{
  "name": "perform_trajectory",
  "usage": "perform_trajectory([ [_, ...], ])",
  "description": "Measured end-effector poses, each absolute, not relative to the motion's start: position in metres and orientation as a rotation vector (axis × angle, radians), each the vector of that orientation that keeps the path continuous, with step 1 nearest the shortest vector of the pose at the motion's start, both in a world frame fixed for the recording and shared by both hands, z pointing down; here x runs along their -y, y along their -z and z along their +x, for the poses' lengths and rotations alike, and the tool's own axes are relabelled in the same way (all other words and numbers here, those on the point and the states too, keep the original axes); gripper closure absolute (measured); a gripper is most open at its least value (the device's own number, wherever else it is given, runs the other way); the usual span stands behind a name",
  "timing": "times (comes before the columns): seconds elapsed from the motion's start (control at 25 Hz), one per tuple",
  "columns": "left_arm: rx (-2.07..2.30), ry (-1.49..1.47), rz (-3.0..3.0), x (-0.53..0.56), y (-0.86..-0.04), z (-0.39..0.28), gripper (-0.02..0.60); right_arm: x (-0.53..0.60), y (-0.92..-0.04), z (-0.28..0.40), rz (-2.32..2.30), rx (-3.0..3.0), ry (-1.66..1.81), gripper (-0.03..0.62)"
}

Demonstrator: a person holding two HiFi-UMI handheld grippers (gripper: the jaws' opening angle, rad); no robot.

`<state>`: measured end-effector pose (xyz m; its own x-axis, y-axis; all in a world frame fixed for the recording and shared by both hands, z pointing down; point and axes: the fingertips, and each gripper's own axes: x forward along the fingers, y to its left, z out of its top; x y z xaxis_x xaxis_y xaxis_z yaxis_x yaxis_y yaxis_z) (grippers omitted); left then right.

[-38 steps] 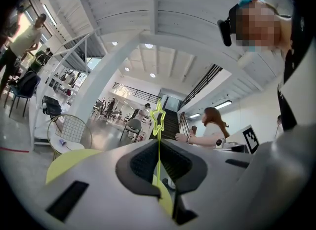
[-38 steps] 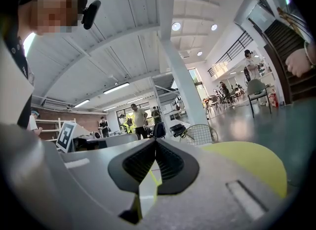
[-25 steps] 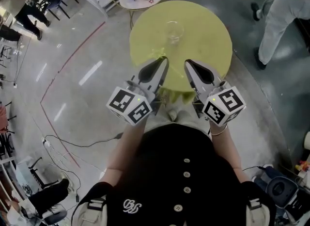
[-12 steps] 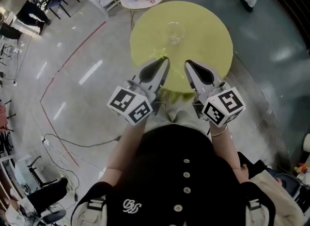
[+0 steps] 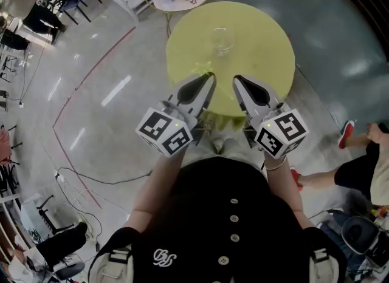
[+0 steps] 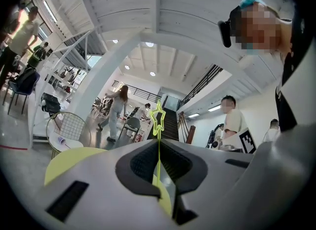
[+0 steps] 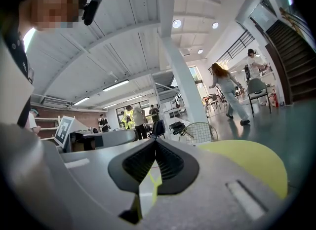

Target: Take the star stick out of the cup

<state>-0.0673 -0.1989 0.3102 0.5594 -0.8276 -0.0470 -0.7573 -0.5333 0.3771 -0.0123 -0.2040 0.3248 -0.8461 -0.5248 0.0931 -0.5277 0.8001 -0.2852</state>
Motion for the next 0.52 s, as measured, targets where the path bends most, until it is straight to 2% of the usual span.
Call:
perform_trajectory([
  [0.52,1.275,0.331,2.496,0.1984,-0.3119,-0.0688,0.563,0.2067,-0.3244,-0.0146,0.898,2.958,-0.466,0.592],
])
